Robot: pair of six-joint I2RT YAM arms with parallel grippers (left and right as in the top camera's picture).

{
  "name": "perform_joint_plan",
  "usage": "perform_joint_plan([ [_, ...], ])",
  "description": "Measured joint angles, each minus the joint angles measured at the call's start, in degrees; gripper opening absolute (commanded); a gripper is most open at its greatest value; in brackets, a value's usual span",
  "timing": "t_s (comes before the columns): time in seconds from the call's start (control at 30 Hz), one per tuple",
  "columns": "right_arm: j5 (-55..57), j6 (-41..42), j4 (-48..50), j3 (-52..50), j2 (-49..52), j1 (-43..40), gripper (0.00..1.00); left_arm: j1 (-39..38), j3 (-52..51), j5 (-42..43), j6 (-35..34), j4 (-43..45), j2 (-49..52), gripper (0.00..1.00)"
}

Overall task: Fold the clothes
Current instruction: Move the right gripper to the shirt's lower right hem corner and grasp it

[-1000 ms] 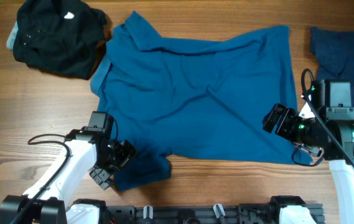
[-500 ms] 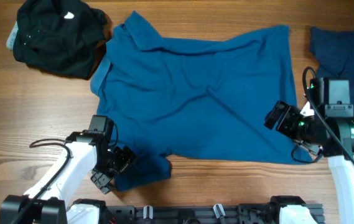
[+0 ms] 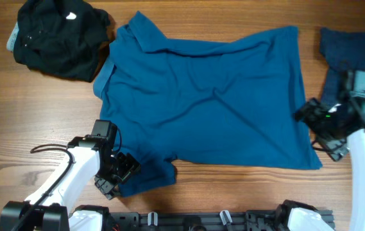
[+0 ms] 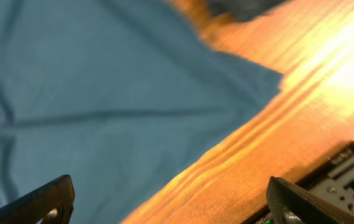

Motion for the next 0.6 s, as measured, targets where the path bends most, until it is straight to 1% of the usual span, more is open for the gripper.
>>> perform_joint_plan([
  [0.13, -1.46, -1.84, 0.35, -2.16, 0.17, -8.15, 1.0, 0.0, 0.0, 0.17, 0.0, 0.09, 0.0, 0.84],
  [0.23, -2.16, -3.19, 2.8, -6.78, 0.2, -10.71, 1.0, 0.0, 0.0, 0.2, 0.0, 0.09, -0.02, 0.84],
  [0.37, -4.55, -3.67, 8.44, -15.39, 0.31, -11.21, 1.0, 0.0, 0.0, 0.22, 0.02, 0.11, -0.04, 0.84],
  [0.43, -7.91, -3.63, 11.91, -20.04, 0.35, -11.21, 1.0, 0.0, 0.0, 0.24, 0.0, 0.11, -0.04, 0.84],
  [0.53, -10.8, -2.73, 15.69, -24.79, 0.39, -11.21, 1.0, 0.0, 0.0, 0.26, 0.0, 0.11, -0.07, 0.84],
  [0.6, -10.95, -1.25, 16.44, -26.45, 0.39, -11.21, 1.0, 0.0, 0.0, 0.28, 0.0, 0.11, -0.07, 0.84],
])
